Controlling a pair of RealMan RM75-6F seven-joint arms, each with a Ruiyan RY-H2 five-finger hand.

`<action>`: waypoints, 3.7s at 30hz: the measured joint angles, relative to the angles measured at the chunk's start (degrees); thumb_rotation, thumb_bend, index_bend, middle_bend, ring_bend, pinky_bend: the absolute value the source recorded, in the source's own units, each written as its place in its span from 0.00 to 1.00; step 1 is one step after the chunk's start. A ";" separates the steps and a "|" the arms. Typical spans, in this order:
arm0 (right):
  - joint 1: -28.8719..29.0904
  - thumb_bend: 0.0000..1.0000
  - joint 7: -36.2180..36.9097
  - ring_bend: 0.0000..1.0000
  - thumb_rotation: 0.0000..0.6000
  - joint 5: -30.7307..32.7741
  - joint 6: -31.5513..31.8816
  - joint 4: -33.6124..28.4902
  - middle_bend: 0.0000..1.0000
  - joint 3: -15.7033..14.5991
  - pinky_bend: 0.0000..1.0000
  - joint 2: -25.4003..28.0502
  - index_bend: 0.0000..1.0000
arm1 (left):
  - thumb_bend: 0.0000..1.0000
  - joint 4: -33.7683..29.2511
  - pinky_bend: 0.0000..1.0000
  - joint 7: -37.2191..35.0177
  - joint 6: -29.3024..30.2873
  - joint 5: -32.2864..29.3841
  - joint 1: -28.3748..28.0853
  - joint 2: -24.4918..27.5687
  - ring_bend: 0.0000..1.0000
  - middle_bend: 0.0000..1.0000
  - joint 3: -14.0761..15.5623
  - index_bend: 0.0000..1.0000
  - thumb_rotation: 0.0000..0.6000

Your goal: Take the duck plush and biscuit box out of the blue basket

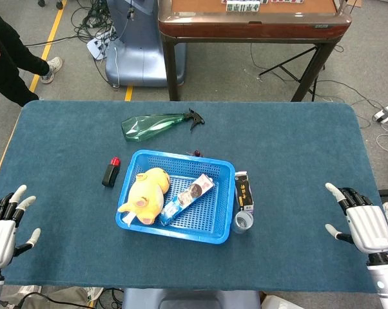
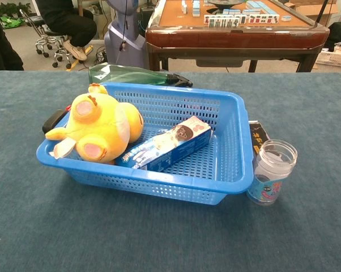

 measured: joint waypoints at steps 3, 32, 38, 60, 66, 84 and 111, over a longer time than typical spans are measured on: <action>-0.27 0.14 0.13 0.19 1.00 -0.18 -0.17 0.03 0.25 0.23 0.33 -0.03 0.14 | 0.33 -0.04 0.08 0.21 -0.09 0.04 -0.11 0.02 0.05 0.05 -0.06 0.22 1.00; 13.18 0.14 -2.86 0.20 1.00 -7.05 -17.41 -9.42 0.26 5.05 0.35 2.79 0.14 | 0.33 0.46 0.08 -0.68 -0.01 -0.78 0.02 0.53 0.05 0.05 -0.38 0.22 1.00; 21.42 0.14 -4.83 0.20 1.00 -5.63 -27.17 -12.34 0.25 8.37 0.35 0.49 0.14 | 0.33 0.25 0.08 -0.63 0.20 0.10 -0.06 1.21 0.05 0.05 -0.37 0.22 1.00; 53.19 0.00 -23.24 0.00 1.00 19.32 -50.29 4.24 0.00 18.35 0.18 -27.28 0.00 | 0.33 -0.81 0.08 -1.26 2.56 0.04 1.59 2.96 0.05 0.05 -0.25 0.22 1.00; 57.03 0.00 -23.35 0.00 1.00 20.22 -49.47 10.05 0.00 18.89 0.16 -33.35 0.00 | 0.33 -0.88 0.08 -1.42 3.12 -0.15 2.15 3.38 0.05 0.05 -0.23 0.22 1.00; 59.44 0.36 -22.84 0.50 1.00 18.37 -39.94 21.40 0.51 16.99 0.72 -41.54 0.59 | 0.33 -0.69 0.08 -1.72 3.54 -0.12 2.64 3.63 0.05 0.05 -0.40 0.23 1.00; 43.12 0.34 -24.58 0.45 1.00 21.03 -23.78 7.56 0.43 19.30 0.70 -15.67 0.52 | 0.33 0.17 0.08 -1.58 2.09 0.64 1.20 2.15 0.05 0.05 -0.91 0.23 1.00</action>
